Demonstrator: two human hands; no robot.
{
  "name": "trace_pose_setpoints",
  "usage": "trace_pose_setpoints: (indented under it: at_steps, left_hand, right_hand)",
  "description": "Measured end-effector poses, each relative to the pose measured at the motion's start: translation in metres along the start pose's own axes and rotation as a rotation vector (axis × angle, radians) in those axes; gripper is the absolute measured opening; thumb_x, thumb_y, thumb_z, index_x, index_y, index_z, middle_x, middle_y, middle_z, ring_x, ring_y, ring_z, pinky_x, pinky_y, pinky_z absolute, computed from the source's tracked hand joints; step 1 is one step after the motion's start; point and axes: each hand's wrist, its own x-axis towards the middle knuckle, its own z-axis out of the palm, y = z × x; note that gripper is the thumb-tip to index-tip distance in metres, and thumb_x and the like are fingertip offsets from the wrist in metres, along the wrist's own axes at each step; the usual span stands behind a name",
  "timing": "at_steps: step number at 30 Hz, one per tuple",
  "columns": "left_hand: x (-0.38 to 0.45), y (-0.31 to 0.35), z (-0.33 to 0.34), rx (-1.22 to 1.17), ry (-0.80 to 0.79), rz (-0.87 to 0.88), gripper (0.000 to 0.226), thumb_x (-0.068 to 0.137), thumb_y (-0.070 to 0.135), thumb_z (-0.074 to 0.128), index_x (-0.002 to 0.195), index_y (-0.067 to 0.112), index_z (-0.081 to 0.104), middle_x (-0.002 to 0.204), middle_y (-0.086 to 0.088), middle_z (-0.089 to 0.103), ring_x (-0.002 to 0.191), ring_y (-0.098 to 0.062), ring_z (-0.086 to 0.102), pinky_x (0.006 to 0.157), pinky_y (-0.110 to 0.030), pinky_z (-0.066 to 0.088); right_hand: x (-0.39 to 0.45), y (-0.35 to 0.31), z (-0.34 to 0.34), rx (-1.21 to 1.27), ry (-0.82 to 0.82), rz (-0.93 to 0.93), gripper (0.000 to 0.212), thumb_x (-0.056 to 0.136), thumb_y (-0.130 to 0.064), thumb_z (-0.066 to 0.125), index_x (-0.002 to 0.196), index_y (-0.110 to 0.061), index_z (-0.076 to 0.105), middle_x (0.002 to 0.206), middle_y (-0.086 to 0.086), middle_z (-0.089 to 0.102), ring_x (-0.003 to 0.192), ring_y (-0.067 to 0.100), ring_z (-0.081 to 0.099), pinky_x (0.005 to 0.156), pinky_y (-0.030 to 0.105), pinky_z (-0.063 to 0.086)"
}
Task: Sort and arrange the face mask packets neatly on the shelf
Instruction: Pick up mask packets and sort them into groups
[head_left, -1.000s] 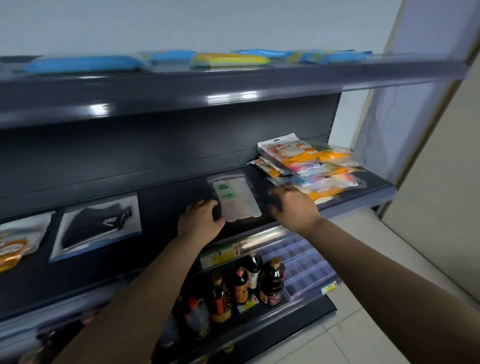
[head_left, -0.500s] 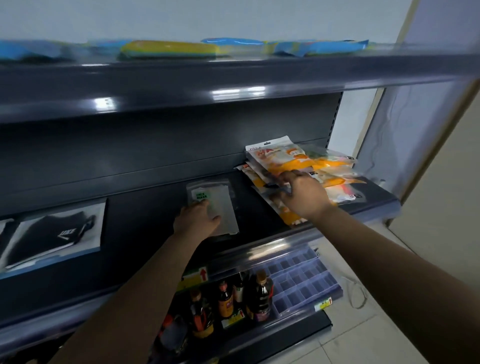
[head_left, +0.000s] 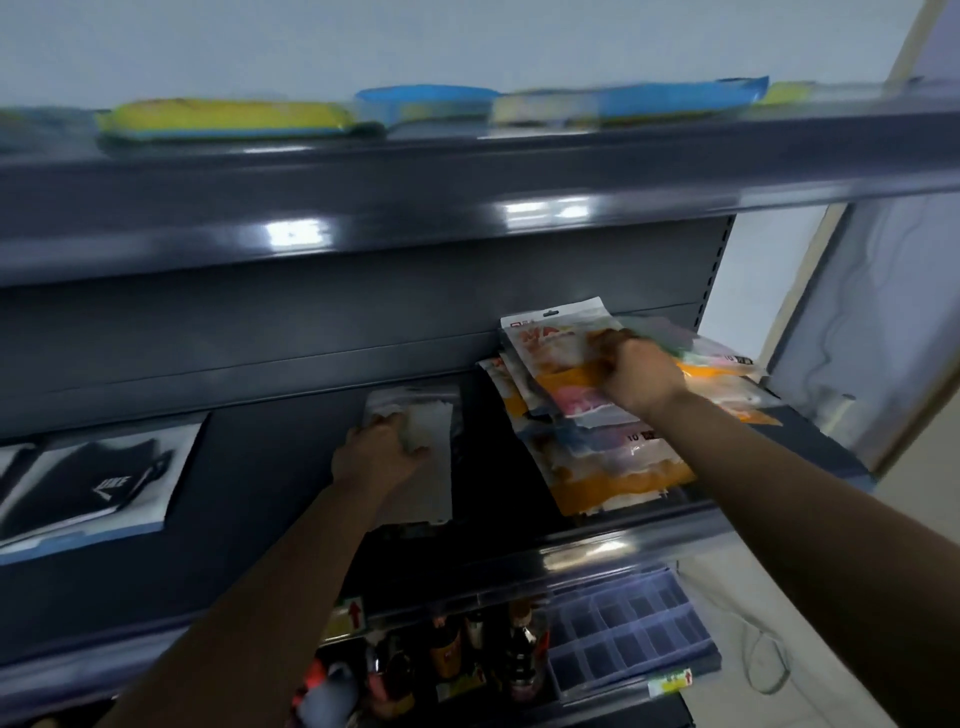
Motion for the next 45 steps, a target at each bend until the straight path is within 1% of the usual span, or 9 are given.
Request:
trace_pose_setpoints:
  at_steps: [6, 10, 13, 19, 27, 32, 37, 42, 45]
  left_hand:
    - [-0.018, 0.013, 0.013, -0.005, -0.037, -0.127, 0.074, 0.083, 0.045, 0.060, 0.145, 0.019, 0.028, 0.149, -0.008, 0.034, 0.132, -0.035, 0.034, 0.102, -0.042, 0.037]
    - [-0.028, 0.029, 0.020, -0.107, 0.036, -0.129, 0.064, 0.084, 0.035, 0.064, 0.140, 0.014, 0.041, 0.143, -0.014, 0.042, 0.131, -0.033, 0.037, 0.106, -0.036, 0.034]
    - [-0.034, 0.036, 0.024, -0.058, 0.048, -0.169, 0.064, 0.086, 0.039, 0.059, 0.140, 0.011, 0.039, 0.140, -0.017, 0.045, 0.131, -0.034, 0.037, 0.107, -0.036, 0.029]
    - [-0.037, 0.037, 0.026, -0.103, 0.057, -0.375, 0.074, 0.082, 0.057, 0.055, 0.135, 0.008, 0.043, 0.134, -0.016, 0.051, 0.126, -0.035, 0.044, 0.102, -0.038, 0.034]
    - [-0.041, 0.028, 0.024, -0.436, 0.281, -0.405, 0.062, 0.073, 0.028, 0.075, 0.124, 0.006, 0.047, 0.123, -0.017, 0.059, 0.113, -0.035, 0.055, 0.089, -0.038, 0.046]
    - [-0.040, 0.023, 0.020, -0.800, 0.413, -0.480, 0.055, 0.072, 0.003, 0.077, 0.121, -0.006, 0.054, 0.120, -0.020, 0.062, 0.107, -0.033, 0.061, 0.085, -0.035, 0.050]
    - [-0.034, 0.017, 0.012, -0.994, 0.438, -0.431, 0.039, 0.073, 0.006, 0.078, 0.107, -0.008, 0.065, 0.097, -0.016, 0.065, 0.072, -0.019, 0.060, 0.062, -0.022, 0.049]
    - [-0.027, 0.017, 0.008, -1.299, 0.530, -0.318, 0.037, 0.075, -0.004, 0.073, 0.108, 0.002, 0.056, 0.110, -0.014, 0.059, 0.095, -0.021, 0.055, 0.092, -0.035, 0.048]
    - [-0.029, 0.016, 0.004, -1.375, 0.511, -0.248, 0.036, 0.078, -0.004, 0.070, 0.106, 0.009, 0.052, 0.112, -0.014, 0.060, 0.098, -0.029, 0.060, 0.093, -0.043, 0.050]
  right_hand:
    - [0.018, 0.018, -0.003, -0.042, -0.069, -0.001, 0.053, 0.083, -0.042, 0.060, 0.131, -0.022, 0.049, 0.131, 0.009, 0.053, 0.119, 0.033, 0.052, 0.101, 0.042, 0.044]
    - [0.040, 0.033, 0.017, -0.089, -0.223, -0.094, 0.074, 0.077, -0.063, 0.039, 0.136, -0.018, 0.043, 0.142, 0.010, 0.044, 0.120, 0.029, 0.052, 0.099, 0.044, 0.044]
    - [0.029, 0.030, 0.012, -0.076, -0.208, -0.143, 0.066, 0.089, -0.052, 0.042, 0.143, -0.015, 0.035, 0.149, 0.013, 0.032, 0.124, 0.031, 0.049, 0.101, 0.045, 0.043]
    - [0.025, 0.027, 0.016, -0.029, -0.104, -0.054, 0.049, 0.099, -0.033, 0.034, 0.137, -0.003, 0.036, 0.142, 0.018, 0.038, 0.122, 0.035, 0.048, 0.095, 0.043, 0.042]
    - [0.024, 0.022, 0.019, 0.046, -0.108, -0.062, 0.071, 0.090, -0.040, 0.052, 0.145, -0.005, 0.022, 0.150, 0.017, 0.025, 0.133, 0.034, 0.036, 0.102, 0.041, 0.040]
    - [0.031, 0.020, 0.014, 0.223, -0.156, 0.016, 0.088, 0.075, -0.044, 0.069, 0.142, -0.005, 0.026, 0.141, 0.017, 0.039, 0.131, 0.033, 0.039, 0.106, 0.041, 0.040]
    - [0.037, 0.016, 0.010, 0.388, -0.188, 0.090, 0.086, 0.071, -0.033, 0.078, 0.139, -0.005, 0.035, 0.141, 0.012, 0.046, 0.131, 0.030, 0.043, 0.110, 0.037, 0.036]
    - [0.040, 0.018, 0.006, 0.622, -0.164, 0.182, 0.064, 0.069, -0.018, 0.081, 0.124, 0.001, 0.053, 0.131, 0.013, 0.057, 0.123, 0.030, 0.052, 0.105, 0.033, 0.039]
    - [0.042, 0.014, 0.007, 0.715, -0.076, 0.190, 0.053, 0.071, -0.014, 0.079, 0.118, -0.001, 0.058, 0.125, 0.015, 0.062, 0.116, 0.029, 0.057, 0.102, 0.038, 0.045]
